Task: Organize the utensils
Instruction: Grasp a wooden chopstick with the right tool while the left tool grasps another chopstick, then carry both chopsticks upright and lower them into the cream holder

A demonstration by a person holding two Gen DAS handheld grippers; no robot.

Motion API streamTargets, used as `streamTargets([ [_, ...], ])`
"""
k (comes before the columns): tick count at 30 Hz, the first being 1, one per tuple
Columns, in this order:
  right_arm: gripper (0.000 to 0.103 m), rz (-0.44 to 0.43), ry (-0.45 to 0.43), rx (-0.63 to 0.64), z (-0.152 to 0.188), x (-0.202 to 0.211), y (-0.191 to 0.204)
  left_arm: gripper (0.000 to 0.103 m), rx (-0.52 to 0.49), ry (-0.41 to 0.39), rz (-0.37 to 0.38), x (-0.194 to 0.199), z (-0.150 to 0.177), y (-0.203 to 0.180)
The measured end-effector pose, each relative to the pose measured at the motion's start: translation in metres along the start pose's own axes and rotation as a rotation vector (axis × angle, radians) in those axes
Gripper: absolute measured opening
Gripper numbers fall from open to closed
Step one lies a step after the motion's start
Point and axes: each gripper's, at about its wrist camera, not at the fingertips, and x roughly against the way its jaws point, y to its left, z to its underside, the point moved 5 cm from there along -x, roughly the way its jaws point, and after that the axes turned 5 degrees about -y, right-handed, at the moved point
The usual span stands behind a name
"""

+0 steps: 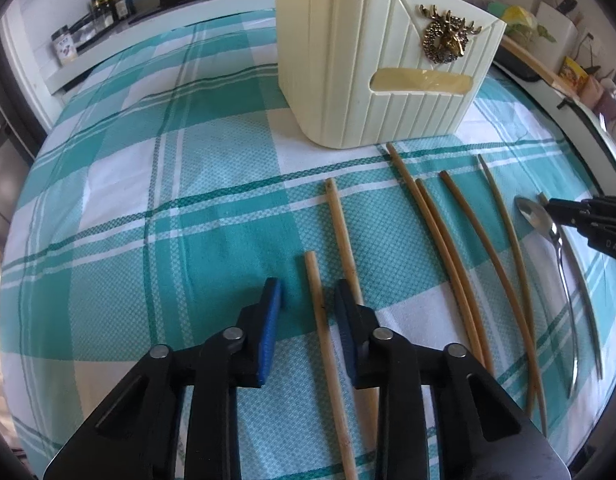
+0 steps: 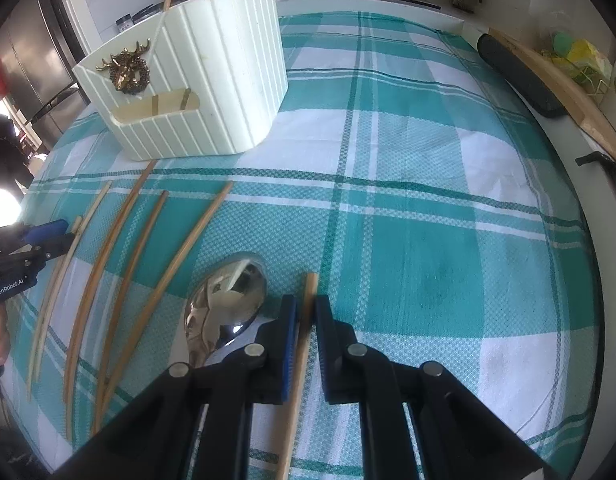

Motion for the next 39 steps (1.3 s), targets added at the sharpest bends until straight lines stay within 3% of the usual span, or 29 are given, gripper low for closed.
streamTargets([
  [1, 0.009, 0.005, 0.001, 0.002, -0.001, -0.001, 0.001, 0.007, 0.001, 0.003, 0.007, -0.001, -0.002, -0.002],
  [8, 0.006, -0.067, -0.027, -0.074, -0.014, -0.002, -0.008, 0.004, 0.038, -0.004, 0.039, -0.005, -0.014, -0.003],
  [10, 0.006, -0.083, -0.063, -0.093, -0.020, 0.007, -0.010, 0.004, 0.057, -0.040, 0.047, 0.006, -0.020, 0.000],
  [25, 0.006, -0.171, -0.421, -0.047, -0.054, 0.163, 0.014, 0.004, 0.120, -0.381, 0.131, 0.149, -0.062, 0.013],
  [39, 0.006, -0.112, -0.618, 0.033, -0.041, 0.239, 0.035, 0.003, 0.131, -0.495, 0.166, 0.203, -0.060, 0.007],
])
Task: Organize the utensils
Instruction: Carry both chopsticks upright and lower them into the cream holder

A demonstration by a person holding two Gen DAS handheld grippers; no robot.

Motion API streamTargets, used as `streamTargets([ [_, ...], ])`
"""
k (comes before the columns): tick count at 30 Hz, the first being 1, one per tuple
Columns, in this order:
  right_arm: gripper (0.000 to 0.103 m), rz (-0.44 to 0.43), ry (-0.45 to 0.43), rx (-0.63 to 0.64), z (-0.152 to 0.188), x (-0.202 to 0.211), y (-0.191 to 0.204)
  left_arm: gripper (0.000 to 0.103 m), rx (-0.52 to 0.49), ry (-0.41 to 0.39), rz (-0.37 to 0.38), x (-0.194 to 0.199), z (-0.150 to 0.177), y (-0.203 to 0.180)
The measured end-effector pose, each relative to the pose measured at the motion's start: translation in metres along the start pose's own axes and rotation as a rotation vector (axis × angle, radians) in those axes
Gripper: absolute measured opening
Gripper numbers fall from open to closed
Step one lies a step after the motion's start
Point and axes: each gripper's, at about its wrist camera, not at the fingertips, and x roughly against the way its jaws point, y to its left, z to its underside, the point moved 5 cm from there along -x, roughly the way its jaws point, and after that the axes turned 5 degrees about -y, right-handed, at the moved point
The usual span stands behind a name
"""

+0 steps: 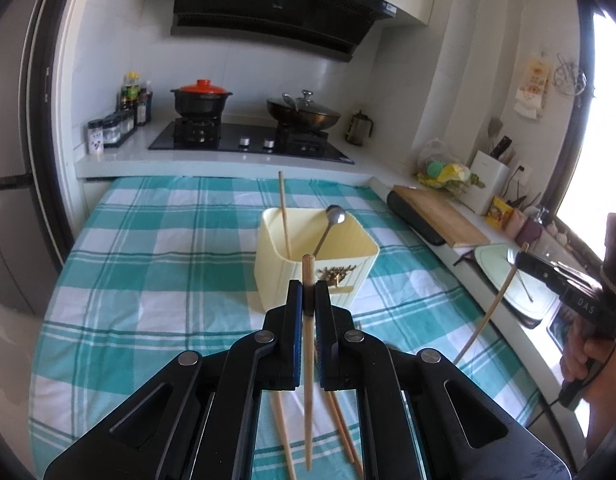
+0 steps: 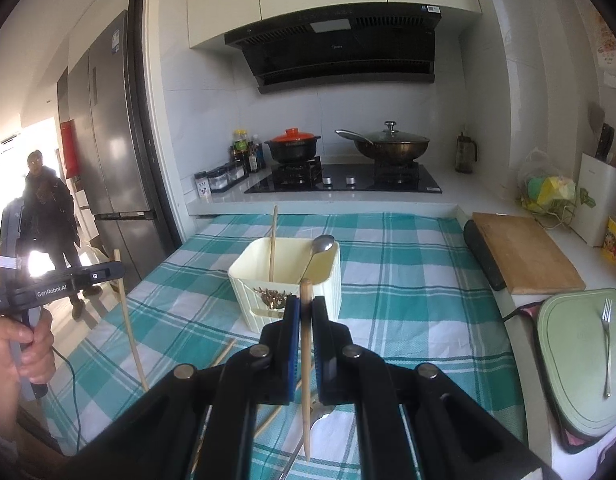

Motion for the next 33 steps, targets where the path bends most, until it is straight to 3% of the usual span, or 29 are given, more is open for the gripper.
streamTargets([
  [11, 0.006, 0.007, 0.006, 0.020, -0.002, 0.003, 0.004, 0.003, 0.000, 0.013, -0.003, -0.006, 0.001, -0.001],
  [18, 0.006, 0.004, -0.002, 0.006, -0.017, -0.002, 0.002, 0.003, 0.002, -0.014, 0.007, -0.003, -0.018, 0.000],
  [25, 0.006, -0.004, -0.014, 0.019, -0.048, -0.019, 0.003, 0.003, -0.021, -0.053, 0.006, -0.003, -0.057, 0.000],
  [33, 0.006, -0.010, -0.073, 0.018, -0.109, -0.051, 0.000, 0.003, -0.034, -0.144, -0.003, -0.008, -0.121, 0.001],
])
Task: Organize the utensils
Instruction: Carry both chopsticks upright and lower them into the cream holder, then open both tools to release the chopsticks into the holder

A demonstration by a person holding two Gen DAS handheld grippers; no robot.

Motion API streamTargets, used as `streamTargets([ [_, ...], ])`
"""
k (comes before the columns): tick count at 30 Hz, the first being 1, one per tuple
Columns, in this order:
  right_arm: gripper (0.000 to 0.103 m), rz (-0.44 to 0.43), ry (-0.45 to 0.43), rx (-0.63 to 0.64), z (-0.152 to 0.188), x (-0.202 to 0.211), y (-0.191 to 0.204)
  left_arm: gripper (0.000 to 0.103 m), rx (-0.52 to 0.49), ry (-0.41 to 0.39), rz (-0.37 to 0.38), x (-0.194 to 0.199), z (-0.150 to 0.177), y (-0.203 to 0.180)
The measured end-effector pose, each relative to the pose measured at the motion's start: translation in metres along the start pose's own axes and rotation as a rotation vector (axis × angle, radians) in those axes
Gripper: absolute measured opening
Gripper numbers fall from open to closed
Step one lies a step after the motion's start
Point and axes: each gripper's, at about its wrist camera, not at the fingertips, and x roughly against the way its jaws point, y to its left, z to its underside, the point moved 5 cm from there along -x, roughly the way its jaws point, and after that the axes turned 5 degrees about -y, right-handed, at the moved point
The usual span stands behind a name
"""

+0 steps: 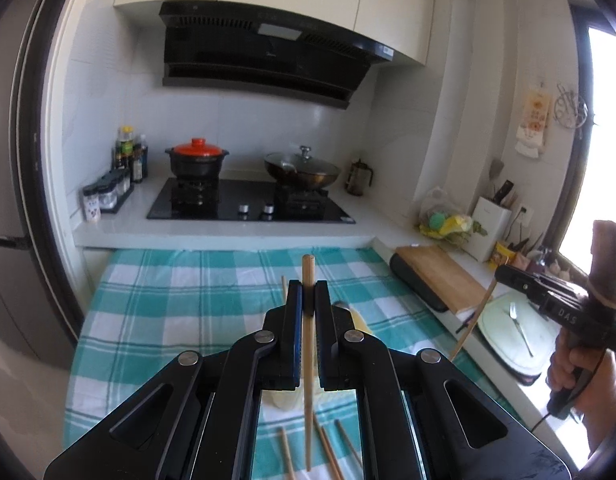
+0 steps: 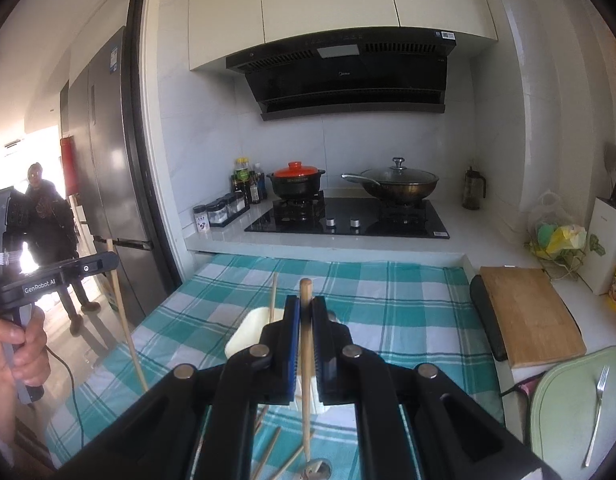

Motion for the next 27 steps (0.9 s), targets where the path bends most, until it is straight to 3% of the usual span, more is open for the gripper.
streamTargets([
  [6, 0.006, -0.019, -0.055, 0.007, -0.045, -0.042, 0.008, 0.003, 0.051, -0.093, -0.040, -0.039, -0.047, 0.009],
  [11, 0.006, -0.036, -0.057, 0.012, -0.054, -0.085, 0.012, 0.003, 0.098, -0.110, -0.062, -0.086, -0.056, 0.019],
  [15, 0.006, -0.054, 0.019, -0.001, -0.037, -0.126, 0.009, 0.003, 0.131, -0.040, -0.062, -0.129, -0.036, 0.024],
  [20, 0.006, -0.115, 0.174, -0.052, 0.002, -0.177, 0.001, 0.003, 0.126, 0.102, -0.049, -0.179, 0.008, 0.023],
  [27, 0.007, -0.148, 0.343, -0.152, 0.056, -0.231, -0.013, 0.004, 0.121, 0.230, -0.068, -0.215, 0.053, 0.021],
])
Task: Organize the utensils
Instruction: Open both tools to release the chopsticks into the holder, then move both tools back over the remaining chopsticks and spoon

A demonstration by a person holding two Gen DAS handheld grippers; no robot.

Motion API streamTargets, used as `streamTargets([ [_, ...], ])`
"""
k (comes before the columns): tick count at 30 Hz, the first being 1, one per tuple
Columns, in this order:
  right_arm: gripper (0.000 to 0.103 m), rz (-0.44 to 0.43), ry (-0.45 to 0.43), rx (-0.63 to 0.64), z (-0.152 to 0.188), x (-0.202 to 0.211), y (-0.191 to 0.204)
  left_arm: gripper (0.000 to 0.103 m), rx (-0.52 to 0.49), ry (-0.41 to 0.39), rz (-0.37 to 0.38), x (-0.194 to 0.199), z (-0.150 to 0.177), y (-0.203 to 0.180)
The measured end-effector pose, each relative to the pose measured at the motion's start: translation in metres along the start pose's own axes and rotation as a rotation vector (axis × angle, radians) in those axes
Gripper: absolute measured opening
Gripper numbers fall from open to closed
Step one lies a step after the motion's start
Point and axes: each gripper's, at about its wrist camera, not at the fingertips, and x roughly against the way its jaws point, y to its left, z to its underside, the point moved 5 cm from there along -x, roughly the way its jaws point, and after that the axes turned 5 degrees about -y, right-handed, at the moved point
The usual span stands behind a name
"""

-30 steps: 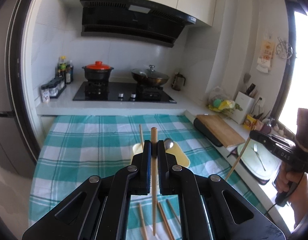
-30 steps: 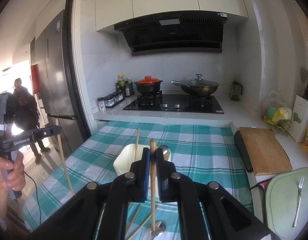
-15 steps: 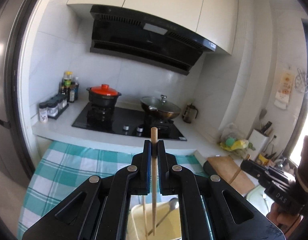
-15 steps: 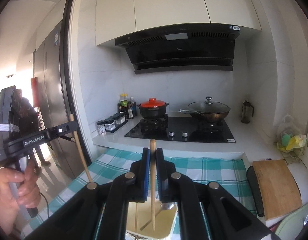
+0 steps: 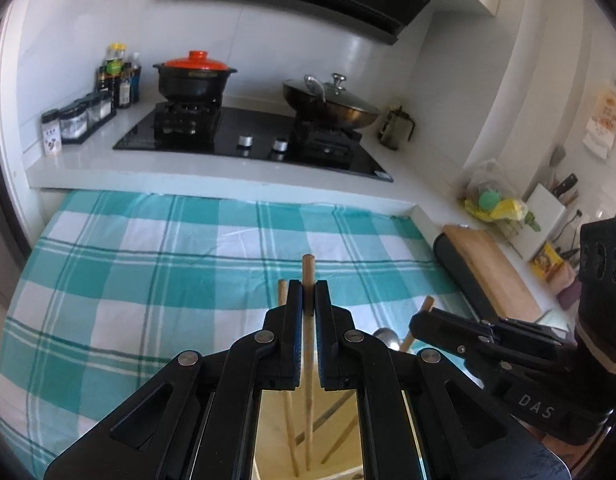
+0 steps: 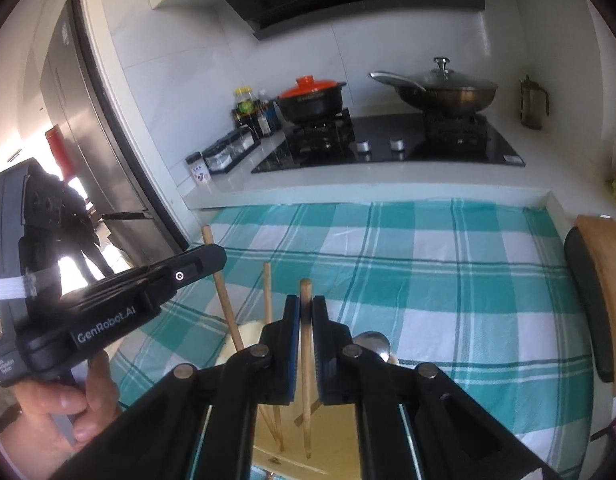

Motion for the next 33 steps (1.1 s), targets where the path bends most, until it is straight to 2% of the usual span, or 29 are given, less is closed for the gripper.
streamTargets([
  [3, 0.010, 0.013, 0.028, -0.018, 0.005, -0.013, -0.004, 0.009, -0.001, 0.009, -0.019, -0.003, 0.006, 0.000],
  [5, 0.014, 0.023, 0.029, -0.022, 0.005, -0.014, -0.005, 0.028, -0.004, 0.012, -0.019, 0.001, 0.008, 0.000],
  [6, 0.025, 0.024, 0.020, -0.026, 0.005, -0.011, -0.005, 0.033, -0.009, 0.007, -0.025, 0.008, 0.008, 0.001],
  [7, 0.038, 0.024, 0.007, -0.029, 0.003, -0.006, -0.005, 0.042, -0.017, 0.001, -0.033, 0.013, 0.007, 0.003],
  [8, 0.043, 0.022, -0.009, -0.031, 0.001, 0.000, -0.005, 0.049, -0.027, -0.006, -0.041, 0.019, 0.007, 0.004],
  [11, 0.045, 0.036, -0.022, -0.011, 0.001, 0.022, -0.001, 0.063, -0.054, -0.006, -0.088, 0.044, 0.008, 0.011],
  [13, 0.045, 0.055, -0.016, 0.007, 0.005, 0.037, 0.002, 0.067, -0.077, 0.021, -0.134, 0.063, 0.014, 0.016],
  [17, 0.046, 0.099, 0.011, 0.066, 0.028, 0.076, 0.009, 0.072, -0.114, 0.072, -0.151, 0.101, 0.038, 0.026],
  [20, 0.046, 0.137, 0.029, 0.121, 0.057, 0.111, 0.015, 0.078, -0.148, 0.097, -0.146, 0.134, 0.067, 0.030],
  [25, 0.046, 0.189, 0.044, 0.201, 0.125, 0.173, 0.026, 0.080, -0.159, 0.115, -0.167, 0.185, 0.134, 0.037],
  [30, 0.046, 0.292, -0.002, 0.228, 0.210, 0.224, 0.028, 0.085, -0.088, 0.094, -0.194, 0.213, 0.212, 0.033],
  [33, 0.046, 0.340, -0.033, 0.164, 0.266, 0.240, 0.026, 0.085, -0.048, 0.079, -0.203, 0.218, 0.257, 0.023],
])
